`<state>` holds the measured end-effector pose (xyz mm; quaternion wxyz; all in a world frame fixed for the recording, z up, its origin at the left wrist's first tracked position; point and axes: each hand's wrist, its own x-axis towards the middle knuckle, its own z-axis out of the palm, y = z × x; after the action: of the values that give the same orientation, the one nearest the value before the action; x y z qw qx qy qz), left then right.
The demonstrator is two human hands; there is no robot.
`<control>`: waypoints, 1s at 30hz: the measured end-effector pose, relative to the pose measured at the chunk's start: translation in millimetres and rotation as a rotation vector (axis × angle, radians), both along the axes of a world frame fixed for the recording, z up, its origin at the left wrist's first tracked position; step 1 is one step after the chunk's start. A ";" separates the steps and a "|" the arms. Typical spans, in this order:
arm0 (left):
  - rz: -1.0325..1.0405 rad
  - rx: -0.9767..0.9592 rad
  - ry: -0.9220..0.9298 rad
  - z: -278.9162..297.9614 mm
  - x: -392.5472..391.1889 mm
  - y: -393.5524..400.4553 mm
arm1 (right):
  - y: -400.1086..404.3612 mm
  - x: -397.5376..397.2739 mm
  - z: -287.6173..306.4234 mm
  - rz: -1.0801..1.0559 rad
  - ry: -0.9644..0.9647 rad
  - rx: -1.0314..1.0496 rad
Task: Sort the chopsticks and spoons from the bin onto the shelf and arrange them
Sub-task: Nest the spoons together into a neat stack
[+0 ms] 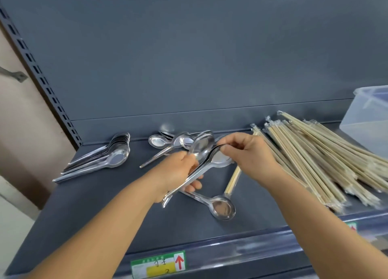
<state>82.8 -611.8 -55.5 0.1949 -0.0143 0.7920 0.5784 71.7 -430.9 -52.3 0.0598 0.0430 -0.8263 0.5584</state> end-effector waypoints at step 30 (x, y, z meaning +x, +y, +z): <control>0.087 -0.054 0.087 -13.0 21.9 -22.3 | -2.8 36.9 -6.8 0.121 -0.087 0.373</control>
<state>104.8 -634.1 -68.5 0.1344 -0.0286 0.8137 0.5648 108.6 -433.7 -59.1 -0.0185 0.0785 -0.9131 0.3997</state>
